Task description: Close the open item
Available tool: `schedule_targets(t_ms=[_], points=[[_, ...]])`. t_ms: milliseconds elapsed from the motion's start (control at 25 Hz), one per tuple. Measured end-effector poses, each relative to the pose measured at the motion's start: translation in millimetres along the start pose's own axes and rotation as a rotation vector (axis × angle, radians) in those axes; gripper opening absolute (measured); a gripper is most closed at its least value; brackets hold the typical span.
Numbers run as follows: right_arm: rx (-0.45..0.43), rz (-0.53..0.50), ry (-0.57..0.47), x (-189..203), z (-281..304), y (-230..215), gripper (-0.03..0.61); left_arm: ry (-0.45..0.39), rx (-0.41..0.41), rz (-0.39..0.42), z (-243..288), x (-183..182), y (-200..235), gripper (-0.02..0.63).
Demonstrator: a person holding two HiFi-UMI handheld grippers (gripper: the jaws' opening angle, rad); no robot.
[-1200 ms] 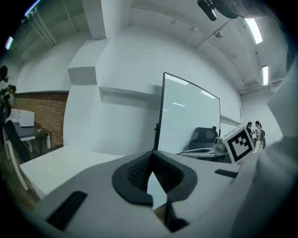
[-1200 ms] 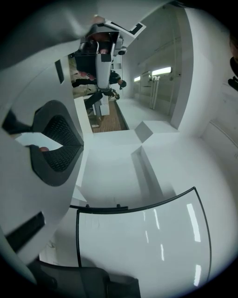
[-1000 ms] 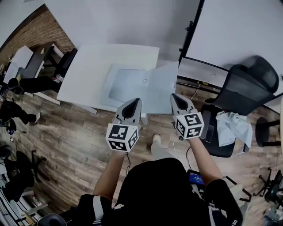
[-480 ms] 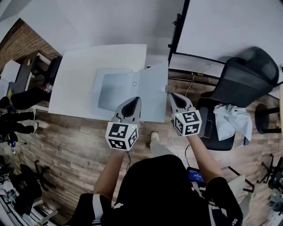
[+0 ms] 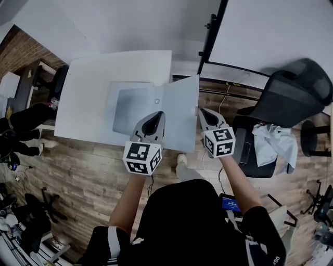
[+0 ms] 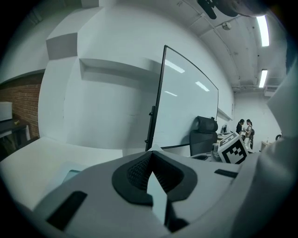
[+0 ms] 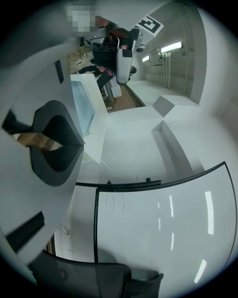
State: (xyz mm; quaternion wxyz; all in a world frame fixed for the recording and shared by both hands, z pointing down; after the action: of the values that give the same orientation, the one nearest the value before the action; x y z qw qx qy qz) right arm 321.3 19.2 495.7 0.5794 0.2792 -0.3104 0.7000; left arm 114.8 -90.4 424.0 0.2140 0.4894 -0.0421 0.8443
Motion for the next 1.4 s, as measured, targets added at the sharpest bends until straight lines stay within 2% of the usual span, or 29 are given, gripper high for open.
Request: schedule_targets(t_ms=[240,600,920,1080,1400], points=[[-0.026,-0.008,0.008,-8,15,-5,0.037,0.017,-0.021,-0.019,8,2,10,0.011],[-0.1,-0.053,-0.017,-29,28,14,0.037,-0.001,-0.08,-0.042,1,-2,22,0.011],[-0.196,-0.137,-0.033,-53,43,37,0.037,-0.046,-0.18,-0.086,-21,-5,37,0.011],[-0.241,-0.19,-0.054,-71,49,53,0.037,-0.072,-0.244,-0.135,-39,-3,47,0.011],[-0.324,-0.259,-0.086,-94,57,84,0.037,-0.085,-0.349,-0.187,-66,7,59,0.011]])
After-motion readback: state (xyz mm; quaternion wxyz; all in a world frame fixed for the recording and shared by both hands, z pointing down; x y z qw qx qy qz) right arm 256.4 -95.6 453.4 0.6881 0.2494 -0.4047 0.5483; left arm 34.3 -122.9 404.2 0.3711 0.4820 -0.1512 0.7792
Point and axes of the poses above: the fingertips, and each gripper's own axes: z forward along the fingers, y to its left, x out of its underside, the point moved 9 cm from there along -z, backward along the fingers, and after that the axes turned 15 degrees about y, right-handed, at the moved point
